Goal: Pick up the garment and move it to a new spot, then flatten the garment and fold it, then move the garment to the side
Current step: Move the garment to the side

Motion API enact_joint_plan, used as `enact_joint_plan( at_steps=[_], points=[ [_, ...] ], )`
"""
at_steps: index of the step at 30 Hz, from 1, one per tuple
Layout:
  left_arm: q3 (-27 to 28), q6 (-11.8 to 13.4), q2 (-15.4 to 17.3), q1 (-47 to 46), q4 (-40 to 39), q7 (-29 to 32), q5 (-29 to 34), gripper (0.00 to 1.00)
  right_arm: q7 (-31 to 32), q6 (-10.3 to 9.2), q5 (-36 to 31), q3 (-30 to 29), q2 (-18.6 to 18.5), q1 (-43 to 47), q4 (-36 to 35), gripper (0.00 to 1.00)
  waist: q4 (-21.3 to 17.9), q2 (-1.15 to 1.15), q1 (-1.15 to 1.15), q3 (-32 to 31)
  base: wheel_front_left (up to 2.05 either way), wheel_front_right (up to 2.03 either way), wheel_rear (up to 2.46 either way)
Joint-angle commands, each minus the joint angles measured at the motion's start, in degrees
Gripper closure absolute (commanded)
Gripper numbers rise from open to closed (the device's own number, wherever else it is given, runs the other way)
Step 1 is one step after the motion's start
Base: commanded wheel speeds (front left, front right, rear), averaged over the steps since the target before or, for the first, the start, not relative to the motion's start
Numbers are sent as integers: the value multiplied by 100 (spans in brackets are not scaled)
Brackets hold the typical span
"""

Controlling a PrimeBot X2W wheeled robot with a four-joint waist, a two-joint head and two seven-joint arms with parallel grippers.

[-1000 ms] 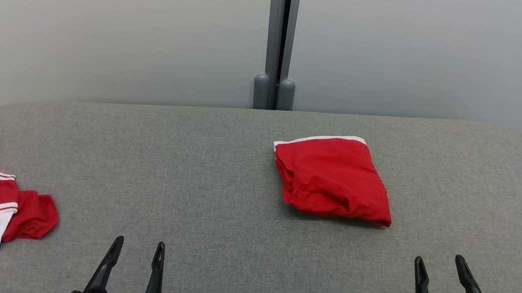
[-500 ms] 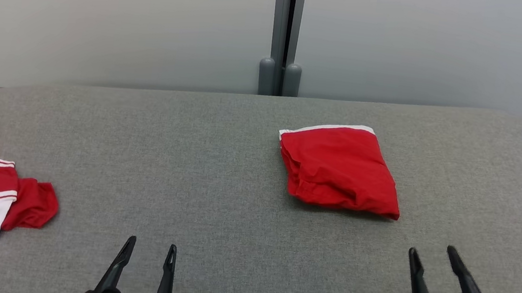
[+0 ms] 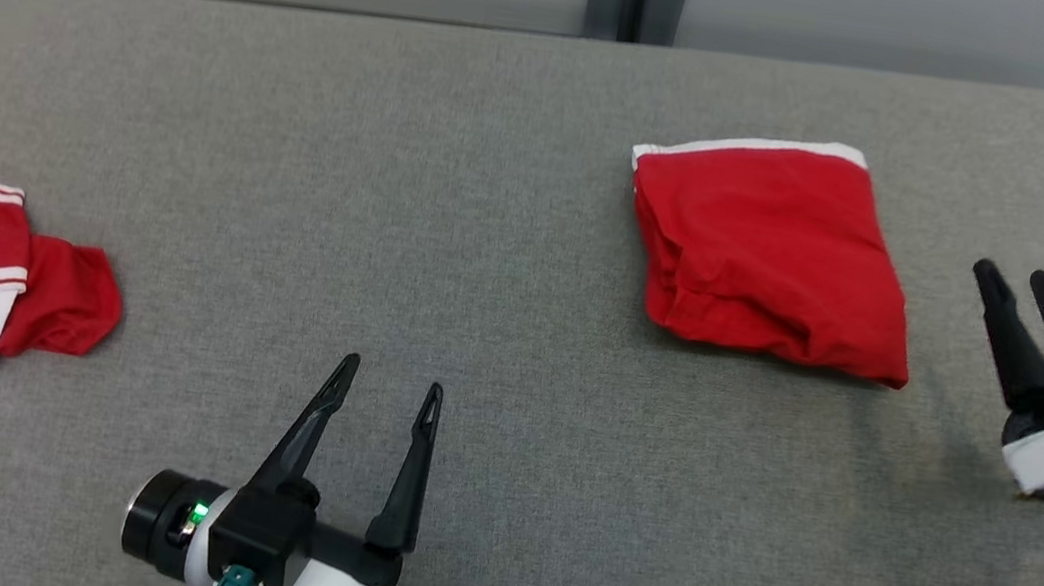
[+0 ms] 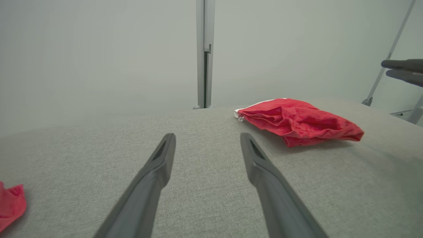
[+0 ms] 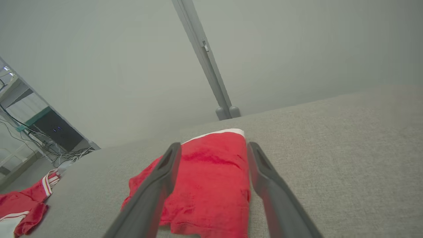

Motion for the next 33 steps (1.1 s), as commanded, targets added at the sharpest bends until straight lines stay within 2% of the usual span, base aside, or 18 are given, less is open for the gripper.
enact_joint_plan(
  at_steps=[1, 7, 8, 11, 15, 16, 17, 18, 19, 20, 21, 26, 33],
  points=[
    [-38, 35, 18, -155, -39, -7, -16, 0, 183, -2, 305, 40, -92, -135, -14, 0, 188, 0, 0, 493, 0, 0, 0],
    [-322, 77, 18, -590, -59, -8, -62, 0, 1632, -2, 2214, -86, -509, -637, 154, 0, 368, 0, 0, 1047, 0, 0, 0],
    [-387, 91, 19, -721, -57, -8, -63, 0, 2036, -2, 2559, -150, -656, -760, 285, 0, 418, 0, 0, 1175, 0, 0, 0],
    [-468, 121, 17, -867, -69, -8, -63, 0, 2382, -2, 2834, -194, -756, -929, 403, 0, 481, 0, 0, 1338, 0, 0, 0],
    [-539, 155, 17, -989, -54, -8, -50, 0, 2650, -2, 2883, -132, -834, -1097, 547, 0, 525, 0, 0, 1469, 0, 0, 0],
    [-550, 164, 18, -1009, -38, -8, -34, 0, 2679, -2, 2897, -123, -823, -1144, 576, 3, 529, 0, 0, 1492, 0, 0, 0],
    [-554, 168, 17, -1033, -26, -8, -20, 0, 2724, -2, 2898, -97, -806, -1184, 607, 20, 530, 0, 0, 1506, 0, 0, 0],
    [-556, 174, 18, -1052, -18, -8, -12, 0, 2761, -2, 2871, -49, -788, -1215, 616, 48, 528, 0, 0, 1516, 0, 0, 0],
    [-555, 183, 18, -1065, -13, -8, -5, 0, 2774, -2, 2840, -19, -765, -1244, 623, 57, 520, 0, 0, 1526, 0, 0, 0],
    [-555, 183, 18, -1065, -13, -8, -5, 0, 2774, -2, 2840, -19, -765, -1244, 623, 57, 520, 0, 0, 1526, 0, 0, 0],
    [-552, 185, 17, -1071, -6, -8, 2, 0, 2782, -2, 2829, 4, -746, -1267, 616, 100, 507, 0, 0, 1530, 0, 0, 0],
    [-483, 158, 18, -1060, -23, -8, 67, 0, 2484, -2, 2522, 95, -882, -1384, 422, 100, 323, 0, 0, 1559, 0, 0, 0],
    [-320, -40, 47, -1224, -102, -8, 372, 0, 1732, -2, 1704, 394, -1314, -1623, 150, 100, -251, 0, 0, 1923, 0, 0, 0]
  ],
)
